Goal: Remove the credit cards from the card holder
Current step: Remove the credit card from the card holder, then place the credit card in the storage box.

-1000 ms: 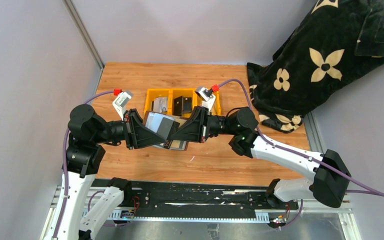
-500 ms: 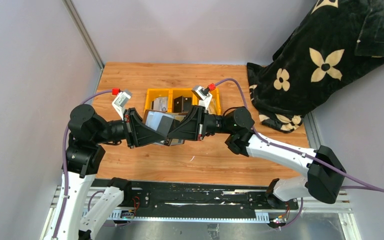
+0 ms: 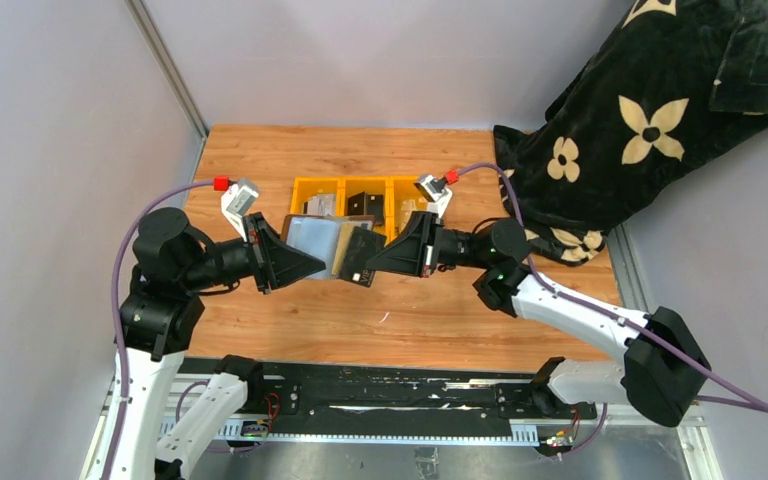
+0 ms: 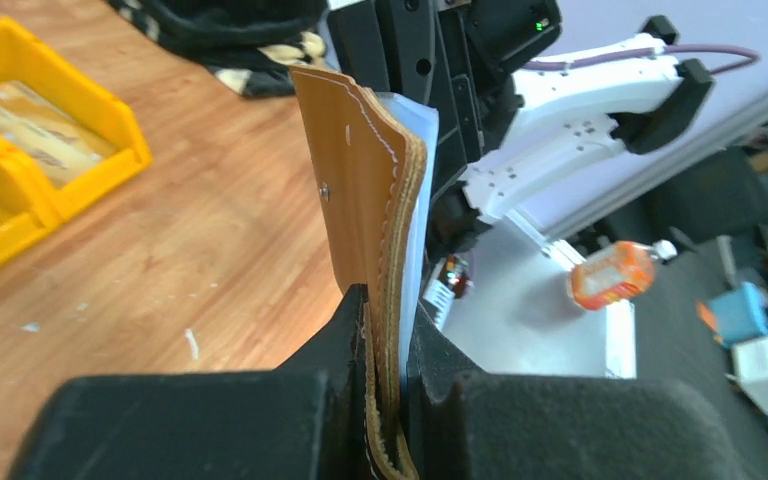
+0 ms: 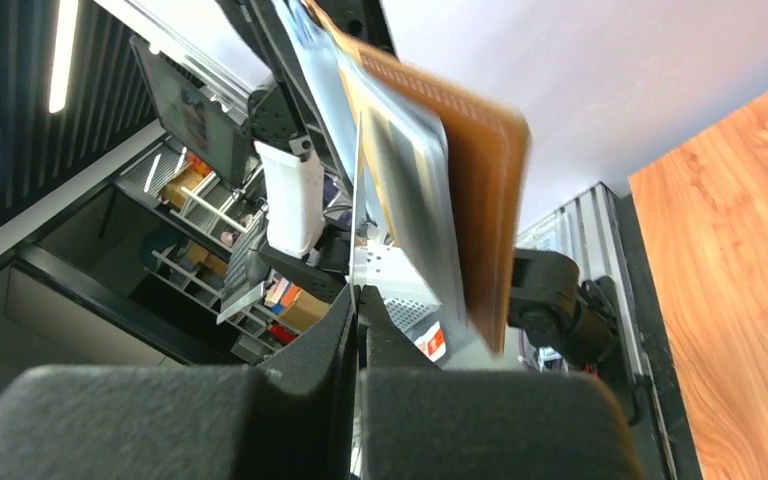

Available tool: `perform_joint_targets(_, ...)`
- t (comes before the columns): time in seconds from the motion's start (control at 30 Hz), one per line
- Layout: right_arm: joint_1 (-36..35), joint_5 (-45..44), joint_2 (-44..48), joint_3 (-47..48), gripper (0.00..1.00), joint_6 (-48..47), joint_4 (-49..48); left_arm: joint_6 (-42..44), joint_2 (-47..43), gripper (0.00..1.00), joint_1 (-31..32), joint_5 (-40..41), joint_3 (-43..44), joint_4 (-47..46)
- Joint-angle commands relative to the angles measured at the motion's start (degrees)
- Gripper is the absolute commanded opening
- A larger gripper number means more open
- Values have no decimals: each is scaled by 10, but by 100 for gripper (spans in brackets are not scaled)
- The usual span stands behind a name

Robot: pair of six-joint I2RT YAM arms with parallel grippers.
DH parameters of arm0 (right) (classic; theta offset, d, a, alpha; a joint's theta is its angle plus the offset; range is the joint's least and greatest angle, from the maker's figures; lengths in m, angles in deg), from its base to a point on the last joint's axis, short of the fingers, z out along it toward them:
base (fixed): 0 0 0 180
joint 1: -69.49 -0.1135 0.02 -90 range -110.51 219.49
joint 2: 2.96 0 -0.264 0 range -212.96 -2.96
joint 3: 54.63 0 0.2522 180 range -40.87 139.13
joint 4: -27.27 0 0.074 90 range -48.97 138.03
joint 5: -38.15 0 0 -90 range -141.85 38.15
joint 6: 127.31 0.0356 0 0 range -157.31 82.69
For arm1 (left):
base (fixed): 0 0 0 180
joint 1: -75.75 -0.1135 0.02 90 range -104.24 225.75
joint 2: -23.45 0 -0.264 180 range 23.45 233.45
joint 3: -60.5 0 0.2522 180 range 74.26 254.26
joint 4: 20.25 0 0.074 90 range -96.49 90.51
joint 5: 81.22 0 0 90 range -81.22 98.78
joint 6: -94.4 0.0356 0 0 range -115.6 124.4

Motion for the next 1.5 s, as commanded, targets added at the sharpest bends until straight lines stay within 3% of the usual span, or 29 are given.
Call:
perform_joint_targets(0.0,67,65,32,-26,0,2,48,87,-8,0,2,110,32,38)
perform_joint_targets(0.13,143,82,60,-37,0,-41,135,142,-16,0,2,218,33,61)
perform_joint_targets(0.27,166,6,59,60,0,-263,476,191,-18,0,2,257,28,84)
perform_joint_targets(0.37,166,-50,2,123,0,-332,572,196,-19,0,2,244,19,90)
perform_joint_targets(0.83,165,-125,-412,467,0,-426,736,192,-26,1,2,187,12,101)
perform_joint_targets(1.2,137,-207,-553,618,0,-428,788,172,-32,1,2,124,11,79)
perform_joint_targets(1.37,130,-245,-577,647,12,-427,796,167,-36,0,2,95,12,70)
perform_joint_targets(1.47,128,-256,-569,653,29,-428,802,164,-36,0,2,87,14,68)
